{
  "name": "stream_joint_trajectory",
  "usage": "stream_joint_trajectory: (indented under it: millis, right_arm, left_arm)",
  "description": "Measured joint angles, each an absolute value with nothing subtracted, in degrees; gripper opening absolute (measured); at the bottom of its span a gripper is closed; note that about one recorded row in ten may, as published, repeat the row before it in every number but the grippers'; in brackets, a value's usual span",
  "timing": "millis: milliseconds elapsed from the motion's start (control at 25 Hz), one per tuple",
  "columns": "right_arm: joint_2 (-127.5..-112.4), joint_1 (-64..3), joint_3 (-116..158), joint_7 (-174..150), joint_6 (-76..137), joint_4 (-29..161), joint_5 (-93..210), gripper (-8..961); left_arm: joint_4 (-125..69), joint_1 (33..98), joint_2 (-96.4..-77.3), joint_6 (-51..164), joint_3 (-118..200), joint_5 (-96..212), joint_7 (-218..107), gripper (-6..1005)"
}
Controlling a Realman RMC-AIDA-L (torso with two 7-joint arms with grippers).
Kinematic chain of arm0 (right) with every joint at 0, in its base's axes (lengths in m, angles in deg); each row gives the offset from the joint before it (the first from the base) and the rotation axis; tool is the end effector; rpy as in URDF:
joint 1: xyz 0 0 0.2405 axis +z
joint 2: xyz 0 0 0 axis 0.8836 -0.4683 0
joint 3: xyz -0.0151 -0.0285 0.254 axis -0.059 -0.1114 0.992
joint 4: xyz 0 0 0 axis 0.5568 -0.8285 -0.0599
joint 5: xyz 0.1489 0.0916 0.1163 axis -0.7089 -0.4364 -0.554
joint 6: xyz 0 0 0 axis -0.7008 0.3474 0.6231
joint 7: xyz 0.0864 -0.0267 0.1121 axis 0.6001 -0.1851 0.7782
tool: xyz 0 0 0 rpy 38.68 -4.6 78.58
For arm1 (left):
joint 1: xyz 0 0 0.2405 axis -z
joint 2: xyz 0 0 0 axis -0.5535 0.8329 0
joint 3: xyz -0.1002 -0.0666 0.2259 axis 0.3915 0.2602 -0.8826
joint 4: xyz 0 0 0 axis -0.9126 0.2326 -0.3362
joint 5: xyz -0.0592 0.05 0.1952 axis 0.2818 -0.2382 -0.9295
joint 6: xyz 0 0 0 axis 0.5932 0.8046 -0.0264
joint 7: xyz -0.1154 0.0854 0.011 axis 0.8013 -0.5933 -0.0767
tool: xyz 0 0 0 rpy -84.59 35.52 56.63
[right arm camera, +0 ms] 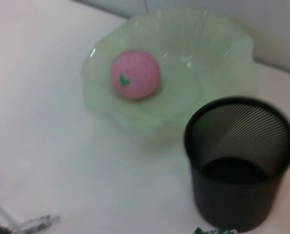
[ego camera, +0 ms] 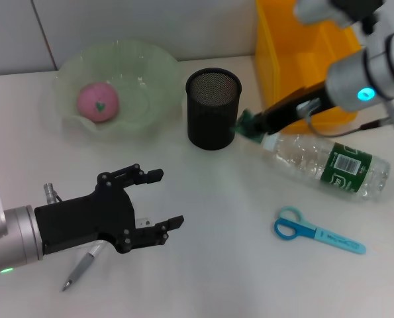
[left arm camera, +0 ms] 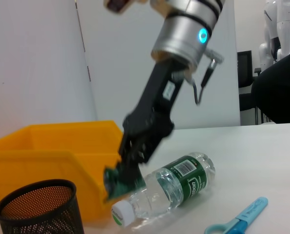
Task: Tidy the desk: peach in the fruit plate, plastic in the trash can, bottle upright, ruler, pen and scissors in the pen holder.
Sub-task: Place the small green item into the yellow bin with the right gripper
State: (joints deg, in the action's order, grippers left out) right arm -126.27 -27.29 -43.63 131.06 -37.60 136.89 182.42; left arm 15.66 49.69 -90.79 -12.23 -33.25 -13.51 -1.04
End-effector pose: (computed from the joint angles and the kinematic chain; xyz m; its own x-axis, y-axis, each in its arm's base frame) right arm 0.1653 0.3880 0.0132 0.7479 -0.6492 -0.1387 -0.6406 -0.6508 -0.4076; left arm -0.2458 0.2878 -0.0484 0.8811 -0.0581 0.4694 0.0991 -0.9477 -0.3034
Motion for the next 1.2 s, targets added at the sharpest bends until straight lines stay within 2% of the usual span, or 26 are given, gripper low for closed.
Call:
stream_joint_trajectory:
  millis: [320,600,1000,1200]
  right_arm:
    - [-126.16,-27.6,-35.3,131.0,-39.5,142.8,187.3,139]
    - [-125.16,-26.4,-30.1,130.8,-36.6,143.7,191.9,125]
    - [-124.30,-23.2,-29.5,128.8,-26.4,135.2,195.1,132]
    - [-123.93,-18.6,-29.6,128.5,-20.2,124.2,199.9,278]
  left_arm:
    - [15.7,49.9,-90.78,-12.2,-33.3,-13.5,-1.0,797]
    - [15.6,50.1,-90.78,-12.3,-33.3,-13.5,-1.0,797]
    - [15.1,50.3,-90.79,-12.2,-33.3,-13.5,-1.0,797]
    - [15.0,50.3,-90.79,-12.1,-33.2,-13.5,-1.0,797]
